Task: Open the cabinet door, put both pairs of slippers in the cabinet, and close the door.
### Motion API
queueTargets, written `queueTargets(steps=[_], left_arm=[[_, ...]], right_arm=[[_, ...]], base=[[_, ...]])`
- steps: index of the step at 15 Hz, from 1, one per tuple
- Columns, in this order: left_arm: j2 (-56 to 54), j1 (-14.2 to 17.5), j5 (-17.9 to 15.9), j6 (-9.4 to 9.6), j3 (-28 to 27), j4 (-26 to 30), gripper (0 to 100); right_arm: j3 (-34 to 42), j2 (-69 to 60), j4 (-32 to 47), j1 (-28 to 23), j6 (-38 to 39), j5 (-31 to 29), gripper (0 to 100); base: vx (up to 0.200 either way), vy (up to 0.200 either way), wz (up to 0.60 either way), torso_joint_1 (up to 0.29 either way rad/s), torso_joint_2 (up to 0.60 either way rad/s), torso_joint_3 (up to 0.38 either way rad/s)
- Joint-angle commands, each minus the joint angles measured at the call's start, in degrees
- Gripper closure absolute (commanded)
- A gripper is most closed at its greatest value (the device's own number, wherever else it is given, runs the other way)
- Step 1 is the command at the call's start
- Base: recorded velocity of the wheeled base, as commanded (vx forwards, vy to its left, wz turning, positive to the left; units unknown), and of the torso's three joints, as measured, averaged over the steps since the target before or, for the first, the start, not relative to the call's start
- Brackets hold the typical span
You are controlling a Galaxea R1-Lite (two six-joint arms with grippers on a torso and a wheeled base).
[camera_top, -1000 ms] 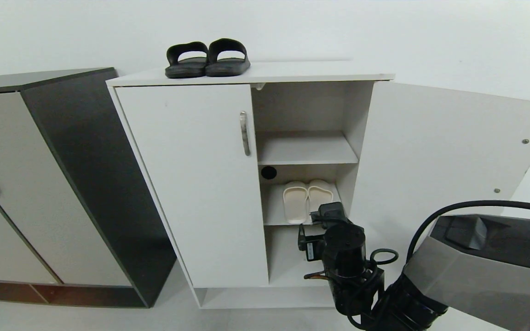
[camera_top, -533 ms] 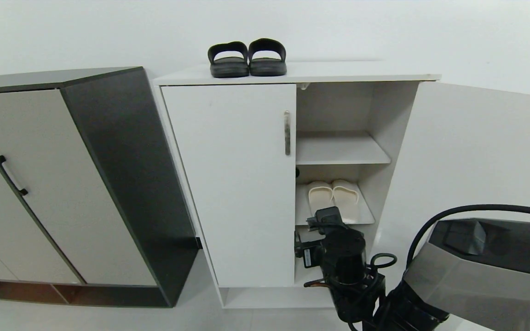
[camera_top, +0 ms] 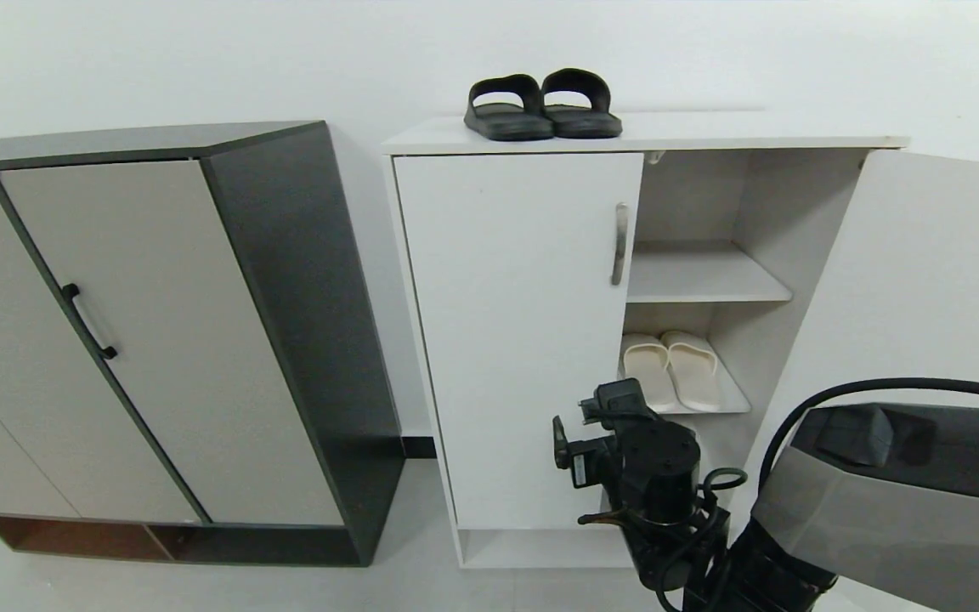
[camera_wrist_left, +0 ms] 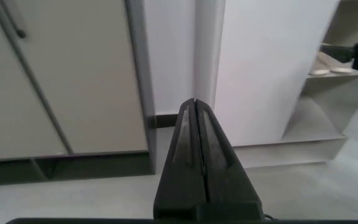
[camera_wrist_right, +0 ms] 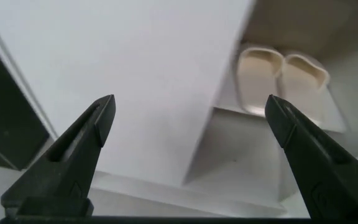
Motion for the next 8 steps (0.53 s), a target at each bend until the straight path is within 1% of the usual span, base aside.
queueTargets(steps=[1,4,8], left_arm=[[-0.02,0.0,-0.01,-0.01,0.0,0.01,100],[-0.02,0.0,-0.01,-0.01,0.0,0.01,100],[-0.02,0.0,-0.01,-0.01,0.0,0.01,100]], right_arm=[[0.4,0.72,-0.41,-0.02,-0.33,0.38,0],[1.1,1.6,-1.28,-0.02,-0.86,2.32,0],[1.28,1.6,-1.46,0.07,-0.86,2.32,0]], base=[[0.0,0.0,0.0,0.0,0.0,0.0],[0.0,0.0,0.0,0.0,0.0,0.0],[0.0,0.0,0.0,0.0,0.0,0.0]])
